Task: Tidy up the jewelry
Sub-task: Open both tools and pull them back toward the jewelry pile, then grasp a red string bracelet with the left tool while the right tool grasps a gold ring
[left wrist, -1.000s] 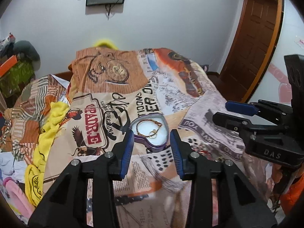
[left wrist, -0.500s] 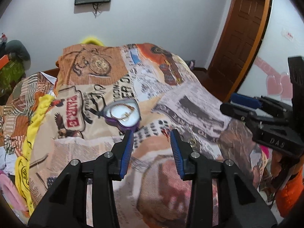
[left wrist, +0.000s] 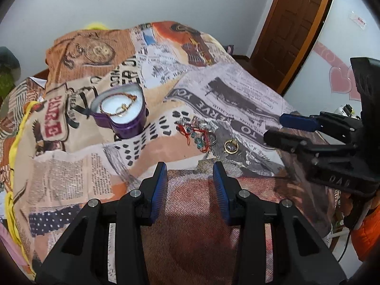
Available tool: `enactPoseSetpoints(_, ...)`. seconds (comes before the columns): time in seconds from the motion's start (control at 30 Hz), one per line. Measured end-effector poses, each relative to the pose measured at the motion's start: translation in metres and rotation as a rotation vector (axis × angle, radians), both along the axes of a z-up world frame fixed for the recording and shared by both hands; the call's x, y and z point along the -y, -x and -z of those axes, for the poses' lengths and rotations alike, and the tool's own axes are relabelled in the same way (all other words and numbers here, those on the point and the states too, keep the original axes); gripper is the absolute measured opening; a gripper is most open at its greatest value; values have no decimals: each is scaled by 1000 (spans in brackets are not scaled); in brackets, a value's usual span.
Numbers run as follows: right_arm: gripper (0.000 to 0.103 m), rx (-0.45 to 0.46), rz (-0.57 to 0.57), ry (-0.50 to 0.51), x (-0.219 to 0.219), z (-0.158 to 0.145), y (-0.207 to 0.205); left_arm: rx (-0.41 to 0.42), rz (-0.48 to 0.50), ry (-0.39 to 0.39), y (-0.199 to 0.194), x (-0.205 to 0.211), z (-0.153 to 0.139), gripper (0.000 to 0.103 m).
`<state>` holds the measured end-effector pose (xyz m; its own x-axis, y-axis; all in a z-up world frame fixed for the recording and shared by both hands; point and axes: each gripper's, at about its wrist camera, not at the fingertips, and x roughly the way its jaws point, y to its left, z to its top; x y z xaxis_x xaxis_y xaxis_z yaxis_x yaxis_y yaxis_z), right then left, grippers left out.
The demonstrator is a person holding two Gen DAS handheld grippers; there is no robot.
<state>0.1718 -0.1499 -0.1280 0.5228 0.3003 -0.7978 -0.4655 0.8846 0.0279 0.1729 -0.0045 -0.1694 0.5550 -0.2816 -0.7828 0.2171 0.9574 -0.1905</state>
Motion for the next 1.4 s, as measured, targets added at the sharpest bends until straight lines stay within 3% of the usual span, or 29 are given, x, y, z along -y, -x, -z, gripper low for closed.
enactPoseSetpoints(0.37,45,-78,-97,39,-26,27,-16,-37,35,26,-9,-2,15,39)
enactPoseSetpoints(0.5,45,-68,-125,69,-32,33,-18,-48,66,56,-13,-2,18,39)
enactPoseSetpoints(0.57,45,-71,-132,56,-31,34,-19,-54,78,55,-17,1,20,35)
enactPoseSetpoints(0.73,20,-74,-142,22,-30,36,-21,-51,107,32,-25,12,22,24)
enactPoseSetpoints(1.07,20,-65,-116,-24,-22,34,-22,-45,103,-9,-42,26,27,18)
enactPoseSetpoints(1.2,20,-67,-103,-42,-15,33,-22,-40,81,-26,-45,25,29,6)
enactPoseSetpoints(1.4,20,-57,-96,-48,-12,30,-21,-29,66,-9,-43,23,27,5)
